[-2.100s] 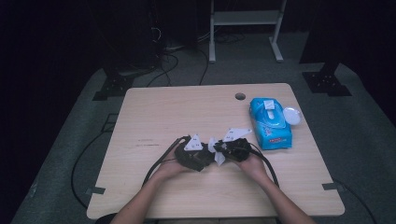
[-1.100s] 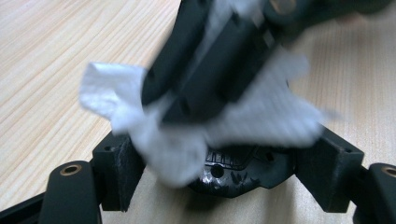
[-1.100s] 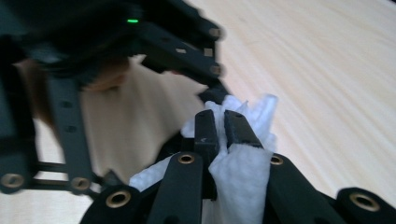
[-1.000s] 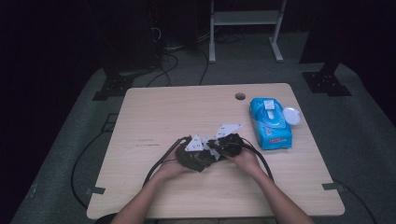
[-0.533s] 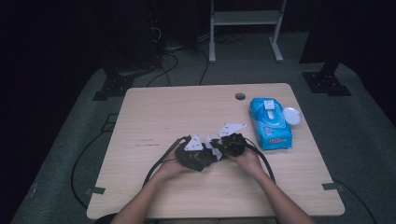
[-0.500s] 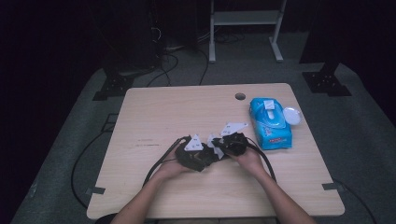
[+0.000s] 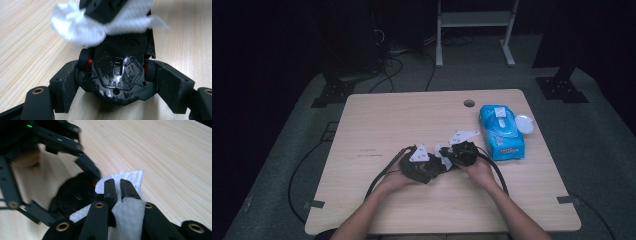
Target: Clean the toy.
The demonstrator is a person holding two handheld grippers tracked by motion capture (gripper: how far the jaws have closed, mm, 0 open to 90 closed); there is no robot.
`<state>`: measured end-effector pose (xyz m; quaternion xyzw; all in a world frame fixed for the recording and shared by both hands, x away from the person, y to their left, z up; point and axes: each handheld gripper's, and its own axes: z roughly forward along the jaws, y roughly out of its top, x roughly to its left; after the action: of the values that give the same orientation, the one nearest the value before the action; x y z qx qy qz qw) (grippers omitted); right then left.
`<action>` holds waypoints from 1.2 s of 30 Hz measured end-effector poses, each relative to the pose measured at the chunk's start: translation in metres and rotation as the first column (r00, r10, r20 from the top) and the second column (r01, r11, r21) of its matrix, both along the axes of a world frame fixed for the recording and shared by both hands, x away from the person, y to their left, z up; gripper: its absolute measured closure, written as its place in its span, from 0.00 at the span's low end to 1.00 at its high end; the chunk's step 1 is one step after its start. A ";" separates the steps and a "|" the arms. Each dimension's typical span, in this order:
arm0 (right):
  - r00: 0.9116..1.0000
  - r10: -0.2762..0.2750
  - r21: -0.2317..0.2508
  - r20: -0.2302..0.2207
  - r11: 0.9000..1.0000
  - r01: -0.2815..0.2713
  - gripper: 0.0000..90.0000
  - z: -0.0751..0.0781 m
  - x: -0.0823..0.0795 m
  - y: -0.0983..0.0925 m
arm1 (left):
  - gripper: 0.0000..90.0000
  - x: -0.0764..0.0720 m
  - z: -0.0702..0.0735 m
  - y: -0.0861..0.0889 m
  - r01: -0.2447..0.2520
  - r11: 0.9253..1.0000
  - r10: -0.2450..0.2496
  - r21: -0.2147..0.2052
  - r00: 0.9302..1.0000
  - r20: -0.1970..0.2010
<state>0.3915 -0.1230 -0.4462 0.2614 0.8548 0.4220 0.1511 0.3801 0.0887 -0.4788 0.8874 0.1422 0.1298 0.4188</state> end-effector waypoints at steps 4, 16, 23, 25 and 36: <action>0.996 -0.085 -0.026 0.018 0.996 0.085 0.92 0.004 0.005 -0.018 | 0.26 0.001 0.001 0.000 -0.005 1.000 0.005 -0.003 1.000 -0.004; 0.995 -0.101 -0.029 0.018 0.994 0.102 0.92 0.005 0.002 -0.038 | 0.26 0.001 0.001 0.001 0.000 1.000 0.000 0.001 1.000 0.000; 1.000 -0.018 -0.007 0.005 1.000 0.018 0.92 -0.001 -0.013 -0.028 | 0.26 0.000 0.000 0.000 -0.002 1.000 0.002 0.011 1.000 0.004; 1.000 -0.011 -0.027 0.015 1.000 0.012 0.92 0.000 -0.016 -0.028 | 0.26 0.000 0.000 0.001 -0.005 1.000 0.005 0.008 1.000 0.005; 1.000 -0.013 -0.007 -0.014 1.000 0.013 0.92 -0.002 -0.032 -0.051 | 0.26 0.002 0.000 0.002 -0.013 1.000 0.013 0.017 1.000 0.003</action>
<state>0.3596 -0.1741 -0.4486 0.2695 0.8555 0.4164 0.1486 0.3820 0.0908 -0.4787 0.8899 0.1462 0.1350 0.4105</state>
